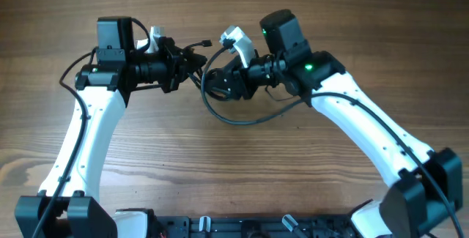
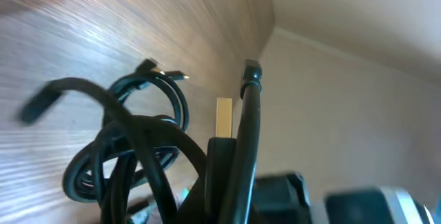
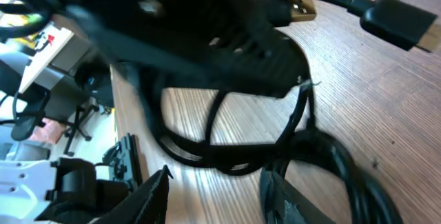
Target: Untangle cables
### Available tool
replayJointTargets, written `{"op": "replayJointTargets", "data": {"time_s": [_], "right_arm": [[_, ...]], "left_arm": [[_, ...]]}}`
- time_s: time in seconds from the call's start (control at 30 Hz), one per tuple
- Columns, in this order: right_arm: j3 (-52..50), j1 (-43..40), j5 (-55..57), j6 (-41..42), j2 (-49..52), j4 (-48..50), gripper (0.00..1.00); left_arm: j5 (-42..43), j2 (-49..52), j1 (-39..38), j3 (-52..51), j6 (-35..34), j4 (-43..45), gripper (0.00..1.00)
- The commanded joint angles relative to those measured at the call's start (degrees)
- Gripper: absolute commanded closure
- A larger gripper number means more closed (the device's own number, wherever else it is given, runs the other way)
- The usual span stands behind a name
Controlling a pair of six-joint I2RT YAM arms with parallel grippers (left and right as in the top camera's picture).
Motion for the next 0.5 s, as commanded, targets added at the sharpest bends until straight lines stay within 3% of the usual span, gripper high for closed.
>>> {"op": "replayJointTargets", "data": {"time_s": [0.0, 0.3, 0.47], "right_arm": [[0.6, 1.0, -1.5, -1.0, 1.5, 2.1, 0.54], [0.6, 4.3, 3.7, 10.1, 3.7, 10.7, 0.55], [0.6, 8.7, 13.9, 24.8, 5.2, 15.4, 0.61]], "left_arm": [[5.3, -0.9, 0.1, 0.3, -3.1, 0.4, 0.96], [7.6, -0.9, 0.1, 0.3, -4.0, 0.4, 0.96], [7.6, -0.9, 0.1, 0.3, -7.8, 0.6, 0.96]]}}
